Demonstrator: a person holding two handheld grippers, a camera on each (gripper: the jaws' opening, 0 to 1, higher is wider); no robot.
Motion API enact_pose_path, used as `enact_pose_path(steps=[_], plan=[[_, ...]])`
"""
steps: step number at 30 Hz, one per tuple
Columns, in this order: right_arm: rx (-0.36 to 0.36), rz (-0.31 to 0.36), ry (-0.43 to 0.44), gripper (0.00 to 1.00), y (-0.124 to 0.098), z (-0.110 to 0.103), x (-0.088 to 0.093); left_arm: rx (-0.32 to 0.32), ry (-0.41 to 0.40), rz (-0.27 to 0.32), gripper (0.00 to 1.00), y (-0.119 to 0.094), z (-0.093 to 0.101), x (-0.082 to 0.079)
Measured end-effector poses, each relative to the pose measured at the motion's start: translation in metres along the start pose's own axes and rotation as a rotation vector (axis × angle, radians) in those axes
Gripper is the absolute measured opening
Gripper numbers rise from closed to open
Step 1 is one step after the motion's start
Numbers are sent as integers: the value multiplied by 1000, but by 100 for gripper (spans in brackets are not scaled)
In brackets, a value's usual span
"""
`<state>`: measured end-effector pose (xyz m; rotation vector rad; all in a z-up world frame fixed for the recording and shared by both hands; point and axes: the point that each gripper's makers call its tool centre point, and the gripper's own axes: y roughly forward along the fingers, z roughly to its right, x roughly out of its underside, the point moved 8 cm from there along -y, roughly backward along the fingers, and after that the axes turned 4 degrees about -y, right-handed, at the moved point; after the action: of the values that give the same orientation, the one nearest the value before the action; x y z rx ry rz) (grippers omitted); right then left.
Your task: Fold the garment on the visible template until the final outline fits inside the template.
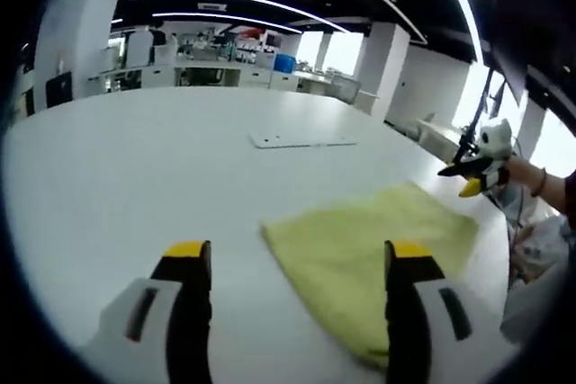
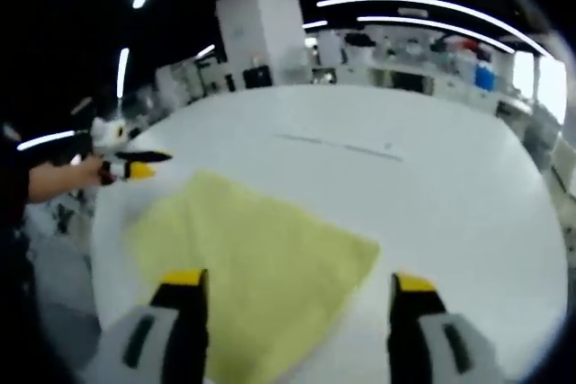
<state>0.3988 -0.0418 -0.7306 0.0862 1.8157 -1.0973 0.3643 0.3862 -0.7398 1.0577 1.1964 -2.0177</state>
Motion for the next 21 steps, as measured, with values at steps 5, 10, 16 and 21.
enact_pose_path(steps=[5,10,16,21], plan=[[-15,-4,-1,83,-14,-12,9,45,17,-35,84,-19,15,14],[-33,-20,-4,82,-26,-29,23,72,38,-4,87,-37,34,24],[-57,-49,2,82,-28,-37,39,82,78,-33,83,-49,49,39],[-62,-52,13,80,-37,-47,52,99,78,-32,73,-56,60,46]])
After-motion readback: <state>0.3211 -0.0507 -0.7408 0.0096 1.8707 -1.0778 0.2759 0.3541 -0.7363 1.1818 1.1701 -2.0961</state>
